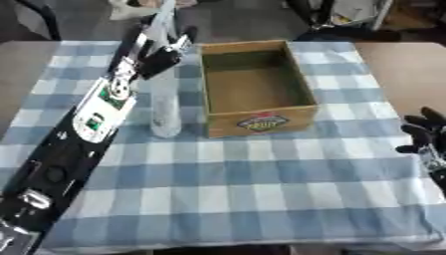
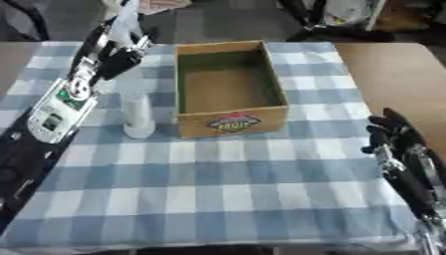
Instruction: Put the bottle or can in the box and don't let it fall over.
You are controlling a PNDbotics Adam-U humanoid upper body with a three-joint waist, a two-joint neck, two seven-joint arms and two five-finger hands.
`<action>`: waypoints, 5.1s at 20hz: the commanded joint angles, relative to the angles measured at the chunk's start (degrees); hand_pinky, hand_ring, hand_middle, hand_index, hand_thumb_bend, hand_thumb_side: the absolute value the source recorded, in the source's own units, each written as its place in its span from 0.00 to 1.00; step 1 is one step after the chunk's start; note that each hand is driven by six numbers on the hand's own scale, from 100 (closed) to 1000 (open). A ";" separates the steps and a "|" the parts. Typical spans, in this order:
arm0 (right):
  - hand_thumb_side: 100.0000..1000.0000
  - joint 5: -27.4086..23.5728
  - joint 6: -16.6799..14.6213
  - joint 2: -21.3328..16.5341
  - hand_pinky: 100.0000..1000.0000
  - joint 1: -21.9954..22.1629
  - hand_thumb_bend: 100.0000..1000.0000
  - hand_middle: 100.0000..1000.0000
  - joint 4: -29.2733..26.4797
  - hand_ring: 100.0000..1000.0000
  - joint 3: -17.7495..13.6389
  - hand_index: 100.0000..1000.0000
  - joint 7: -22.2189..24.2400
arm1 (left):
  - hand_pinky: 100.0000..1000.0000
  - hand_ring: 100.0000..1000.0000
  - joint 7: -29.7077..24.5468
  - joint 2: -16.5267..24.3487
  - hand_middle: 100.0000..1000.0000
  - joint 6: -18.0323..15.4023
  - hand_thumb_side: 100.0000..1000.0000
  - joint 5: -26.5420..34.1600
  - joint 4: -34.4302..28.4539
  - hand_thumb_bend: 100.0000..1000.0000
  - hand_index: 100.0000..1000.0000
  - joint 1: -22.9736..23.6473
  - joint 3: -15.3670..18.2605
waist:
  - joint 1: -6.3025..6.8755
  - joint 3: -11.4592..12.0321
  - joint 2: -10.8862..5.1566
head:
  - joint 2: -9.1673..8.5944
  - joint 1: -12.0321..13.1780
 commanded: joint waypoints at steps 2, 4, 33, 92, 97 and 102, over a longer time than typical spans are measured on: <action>0.61 -0.34 -0.11 -0.40 0.65 -0.44 0.07 0.84 -0.50 0.87 -0.24 1.00 0.15 | 0.72 0.52 0.46 1.20 0.47 -0.18 0.64 0.80 -0.54 0.13 0.76 -1.42 0.16 | -0.04 -0.13 -0.88 | 0.33 0.20; 0.61 -0.35 -0.11 -0.40 0.65 -0.45 0.07 0.84 -0.50 0.87 -0.23 1.00 0.17 | 0.70 0.47 0.76 1.14 0.41 -0.14 0.62 1.13 -0.48 0.07 0.71 -1.45 0.17 | -0.03 -0.15 -0.89 | 0.33 0.21; 0.61 -0.35 -0.17 -0.74 0.65 -0.24 0.07 0.84 -0.18 0.87 -0.13 1.00 0.40 | 0.54 0.04 3.58 4.11 0.00 1.76 0.27 8.57 -6.11 0.00 0.38 -6.34 1.07 | 0.14 -0.33 -1.59 | 0.33 -0.03; 0.62 -0.19 -0.11 -0.78 0.65 -0.71 0.07 0.83 0.25 0.86 -0.18 1.00 1.23 | 0.79 0.76 5.26 2.45 0.80 -11.03 0.89 13.75 -19.22 0.51 0.92 18.23 8.37 | 1.28 -1.60 -0.75 | -0.58 -1.41; 0.62 -0.18 -0.08 -0.81 0.65 -0.43 0.07 0.83 0.23 0.86 -0.52 1.00 0.95 | 0.78 0.75 4.72 -1.28 0.79 -12.03 0.90 13.23 -21.84 0.50 0.92 23.80 8.91 | 1.07 -1.05 -0.69 | -0.53 -0.85; 0.62 -0.41 -0.04 -0.65 0.65 -0.25 0.07 0.83 0.27 0.86 -0.79 1.00 0.65 | 0.78 0.74 4.12 -5.61 0.79 -12.68 0.91 9.49 -20.33 0.48 0.92 28.30 9.30 | 0.63 -0.24 -0.86 | -0.21 -0.58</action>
